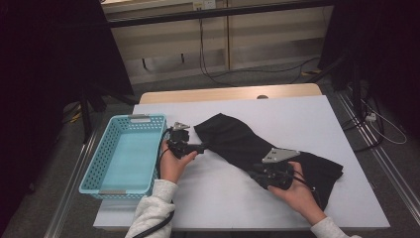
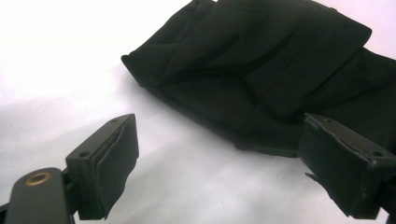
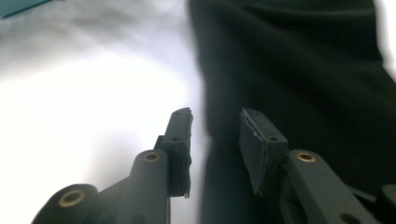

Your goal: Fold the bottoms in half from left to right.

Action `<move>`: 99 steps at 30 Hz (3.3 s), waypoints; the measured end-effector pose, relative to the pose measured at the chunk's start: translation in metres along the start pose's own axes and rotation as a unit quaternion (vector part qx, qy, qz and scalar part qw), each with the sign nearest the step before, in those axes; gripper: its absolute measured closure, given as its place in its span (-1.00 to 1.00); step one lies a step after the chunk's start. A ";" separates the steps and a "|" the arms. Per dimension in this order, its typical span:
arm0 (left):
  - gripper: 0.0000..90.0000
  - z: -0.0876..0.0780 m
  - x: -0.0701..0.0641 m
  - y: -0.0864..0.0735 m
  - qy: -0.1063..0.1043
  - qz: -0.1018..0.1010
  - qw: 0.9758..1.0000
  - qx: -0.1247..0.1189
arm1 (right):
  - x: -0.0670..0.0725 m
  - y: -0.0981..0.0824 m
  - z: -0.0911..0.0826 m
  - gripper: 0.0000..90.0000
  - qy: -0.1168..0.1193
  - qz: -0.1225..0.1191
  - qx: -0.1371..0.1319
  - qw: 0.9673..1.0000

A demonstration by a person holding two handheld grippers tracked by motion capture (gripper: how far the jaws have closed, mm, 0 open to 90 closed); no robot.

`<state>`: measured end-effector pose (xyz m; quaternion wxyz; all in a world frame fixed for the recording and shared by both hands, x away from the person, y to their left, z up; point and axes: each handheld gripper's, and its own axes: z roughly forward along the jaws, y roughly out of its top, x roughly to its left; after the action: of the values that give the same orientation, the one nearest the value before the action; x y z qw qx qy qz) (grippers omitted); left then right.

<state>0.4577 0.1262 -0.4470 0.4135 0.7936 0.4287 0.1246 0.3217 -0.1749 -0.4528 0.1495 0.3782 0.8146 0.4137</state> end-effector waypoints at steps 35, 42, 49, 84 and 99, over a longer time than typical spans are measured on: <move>-0.49 0.014 0.009 0.004 0.014 -0.044 0.999 -0.010 | 0.009 -0.019 -0.009 1.00 0.064 0.008 0.038 0.997; 0.11 0.031 0.008 0.002 0.022 -0.053 0.998 -0.010 | 0.006 -0.024 -0.016 1.00 0.070 0.012 0.032 0.997; 0.81 0.028 0.012 0.016 0.030 -0.078 0.996 -0.005 | 0.009 -0.026 -0.012 1.00 0.072 0.009 0.031 0.997; -0.41 0.008 -0.002 0.005 0.021 -0.023 0.999 0.009 | -0.110 0.004 0.003 0.35 -0.088 0.101 0.034 0.990; -0.41 0.003 0.000 0.005 0.016 -0.025 1.000 0.003 | -0.120 0.021 0.008 0.98 -0.103 0.083 0.036 0.990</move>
<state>0.4622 0.1228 -0.4456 0.4069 0.7819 0.4552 0.1260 0.4174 -0.2512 -0.4493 0.1842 0.4905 0.7747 0.3539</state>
